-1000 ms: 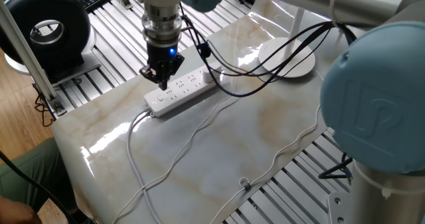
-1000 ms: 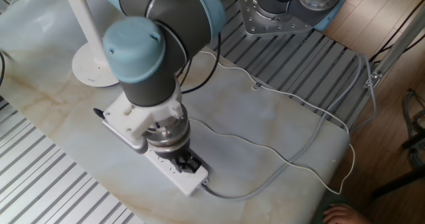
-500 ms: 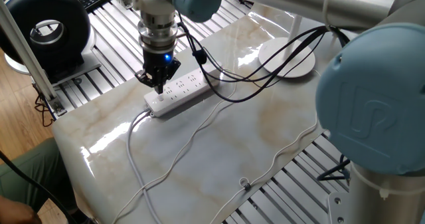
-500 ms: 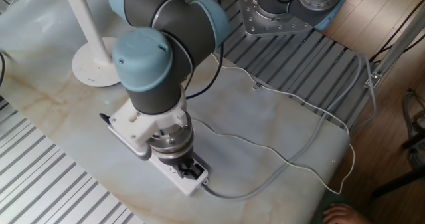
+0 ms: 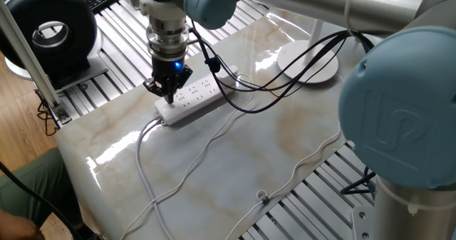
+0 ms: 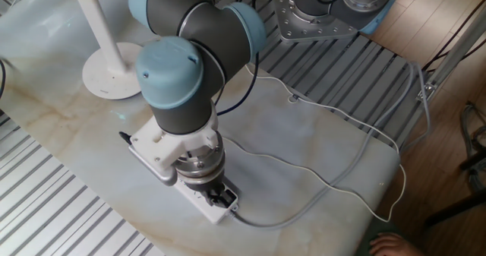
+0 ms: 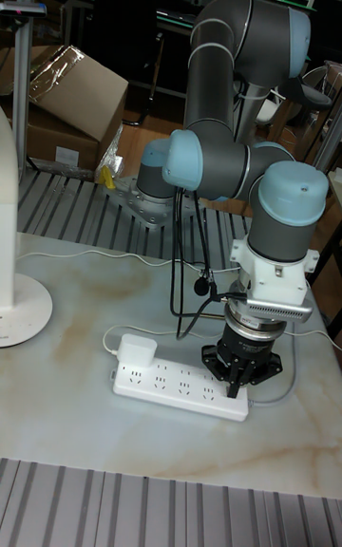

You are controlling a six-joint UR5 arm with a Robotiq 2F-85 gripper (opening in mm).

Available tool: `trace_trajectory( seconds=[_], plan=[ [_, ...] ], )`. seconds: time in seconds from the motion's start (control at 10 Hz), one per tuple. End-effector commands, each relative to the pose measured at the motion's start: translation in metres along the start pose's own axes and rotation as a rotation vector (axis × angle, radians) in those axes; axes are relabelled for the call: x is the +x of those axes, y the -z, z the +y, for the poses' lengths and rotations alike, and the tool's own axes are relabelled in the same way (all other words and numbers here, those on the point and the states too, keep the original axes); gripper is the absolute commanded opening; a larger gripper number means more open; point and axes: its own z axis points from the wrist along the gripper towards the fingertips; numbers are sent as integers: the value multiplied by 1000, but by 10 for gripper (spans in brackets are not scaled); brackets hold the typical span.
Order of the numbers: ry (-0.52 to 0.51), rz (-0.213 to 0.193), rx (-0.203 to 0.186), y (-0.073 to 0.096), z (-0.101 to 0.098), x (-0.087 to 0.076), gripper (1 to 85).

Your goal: Plug in the power cord of the desk lamp, turn on the socket, and light up the desk lamp

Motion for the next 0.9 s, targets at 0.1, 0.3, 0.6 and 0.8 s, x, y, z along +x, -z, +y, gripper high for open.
trace_trajectory(
  seconds=[0.1, 0.3, 0.6, 0.8],
  plan=[
    [1, 18, -11, -1, 3, 5, 10],
    [4, 19, -10, -1, 2, 6, 10],
    [7, 15, -12, -1, 2, 4, 10],
    [8, 10, -16, -2, 2, 3, 10]
  ],
)
